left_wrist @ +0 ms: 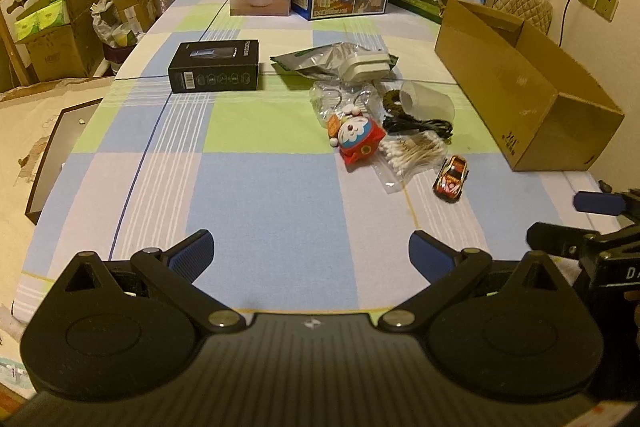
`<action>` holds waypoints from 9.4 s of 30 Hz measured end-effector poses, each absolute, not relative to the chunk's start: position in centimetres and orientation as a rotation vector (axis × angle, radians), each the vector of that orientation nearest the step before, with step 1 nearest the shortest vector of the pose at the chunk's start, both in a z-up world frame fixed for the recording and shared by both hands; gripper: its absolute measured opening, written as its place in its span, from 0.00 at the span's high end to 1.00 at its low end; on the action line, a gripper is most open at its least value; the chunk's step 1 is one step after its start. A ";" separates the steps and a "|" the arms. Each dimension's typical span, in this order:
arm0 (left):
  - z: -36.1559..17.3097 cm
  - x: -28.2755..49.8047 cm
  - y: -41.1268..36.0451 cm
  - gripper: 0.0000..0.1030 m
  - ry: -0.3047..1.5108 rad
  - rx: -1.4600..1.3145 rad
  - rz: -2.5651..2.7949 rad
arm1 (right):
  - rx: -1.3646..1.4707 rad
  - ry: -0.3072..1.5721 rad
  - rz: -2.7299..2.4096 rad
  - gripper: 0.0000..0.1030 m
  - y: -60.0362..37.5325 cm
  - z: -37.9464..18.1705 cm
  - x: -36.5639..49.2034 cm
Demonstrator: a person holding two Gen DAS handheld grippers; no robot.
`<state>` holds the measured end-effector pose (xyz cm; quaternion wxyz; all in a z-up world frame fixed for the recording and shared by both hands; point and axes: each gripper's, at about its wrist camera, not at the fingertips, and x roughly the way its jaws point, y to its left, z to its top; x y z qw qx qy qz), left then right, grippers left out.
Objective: Organize objects
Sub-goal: 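Grasp the toy race car with the right tool while the left tool approaches the red Doraemon toy, then grasp the red Doraemon toy with the left tool while the right tool lifts the car, then carry the Doraemon toy and the race car over the cardboard box with both tools, then open the left tool to drop the Doraemon toy while the right tool releases the car into the box, then move both open tools back over the remaining items on the table, then grasp the bag of cotton swabs with the right tool and lift it, then grasp the black USB cable with the left tool while the right tool holds the swab bag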
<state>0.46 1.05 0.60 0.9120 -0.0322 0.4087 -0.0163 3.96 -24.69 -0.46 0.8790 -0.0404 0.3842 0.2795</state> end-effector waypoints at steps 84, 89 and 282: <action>-6.4 18.1 -0.9 0.62 0.957 -0.154 -0.148 | -0.279 0.792 0.712 0.38 -19.8 -3.7 16.9; -5.4 17.5 0.0 0.62 0.934 -0.180 -0.140 | -0.277 0.778 0.713 0.38 -19.5 -3.0 16.5; -3.0 18.3 3.5 0.11 0.836 -0.062 -0.205 | -0.361 0.830 0.497 0.82 -19.8 -7.0 22.0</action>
